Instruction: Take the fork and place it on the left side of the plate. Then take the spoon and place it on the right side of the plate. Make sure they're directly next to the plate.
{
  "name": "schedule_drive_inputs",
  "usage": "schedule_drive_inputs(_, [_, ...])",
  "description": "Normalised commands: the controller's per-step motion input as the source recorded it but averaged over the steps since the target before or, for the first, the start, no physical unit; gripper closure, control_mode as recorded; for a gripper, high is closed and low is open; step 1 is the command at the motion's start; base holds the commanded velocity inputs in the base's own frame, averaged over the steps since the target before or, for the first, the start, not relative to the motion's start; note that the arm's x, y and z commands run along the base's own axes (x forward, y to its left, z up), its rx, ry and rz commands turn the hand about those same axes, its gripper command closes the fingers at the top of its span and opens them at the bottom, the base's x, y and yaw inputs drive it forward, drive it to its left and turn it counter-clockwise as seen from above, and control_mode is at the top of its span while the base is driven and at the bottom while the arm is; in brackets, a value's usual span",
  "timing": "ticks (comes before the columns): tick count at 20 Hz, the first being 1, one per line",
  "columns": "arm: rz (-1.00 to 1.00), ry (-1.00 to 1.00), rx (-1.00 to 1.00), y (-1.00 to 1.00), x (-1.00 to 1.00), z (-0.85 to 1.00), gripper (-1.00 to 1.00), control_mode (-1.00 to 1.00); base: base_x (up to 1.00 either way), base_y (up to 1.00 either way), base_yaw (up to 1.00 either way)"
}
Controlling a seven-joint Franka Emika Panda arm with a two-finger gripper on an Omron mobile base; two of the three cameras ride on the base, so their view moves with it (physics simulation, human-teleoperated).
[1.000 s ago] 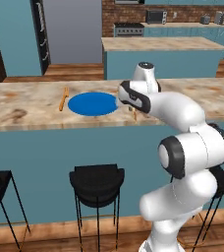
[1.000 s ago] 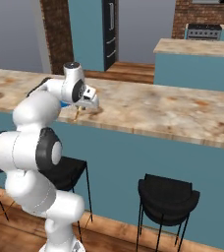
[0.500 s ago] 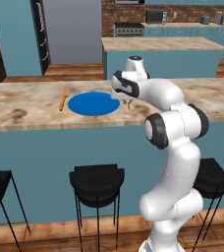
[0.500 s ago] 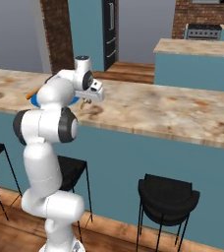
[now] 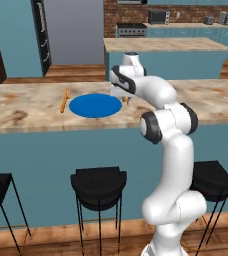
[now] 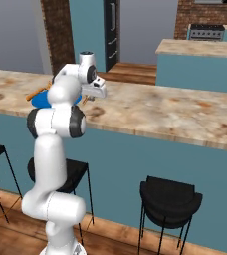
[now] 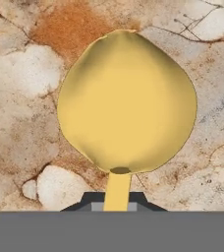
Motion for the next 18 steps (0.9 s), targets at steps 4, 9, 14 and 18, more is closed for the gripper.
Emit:
schedule_drive_inputs(4, [0.0,0.08,0.0,-0.01,-0.03,-0.6,1.0,-1.0,0.0,0.0,0.0])
schedule_drive_inputs(9, [0.0,0.06,0.0,-0.15,-0.31,-0.58,1.0,-1.0,0.0,0.0,0.0])
schedule_drive_inputs(14, [0.0,0.0,0.0,-0.1,-0.46,-0.55,1.0,-1.0,0.0,0.0,0.0])
schedule_drive_inputs(18, [-0.04,0.0,0.0,0.0,-0.56,-0.39,1.0,-1.0,0.0,0.0,0.0])
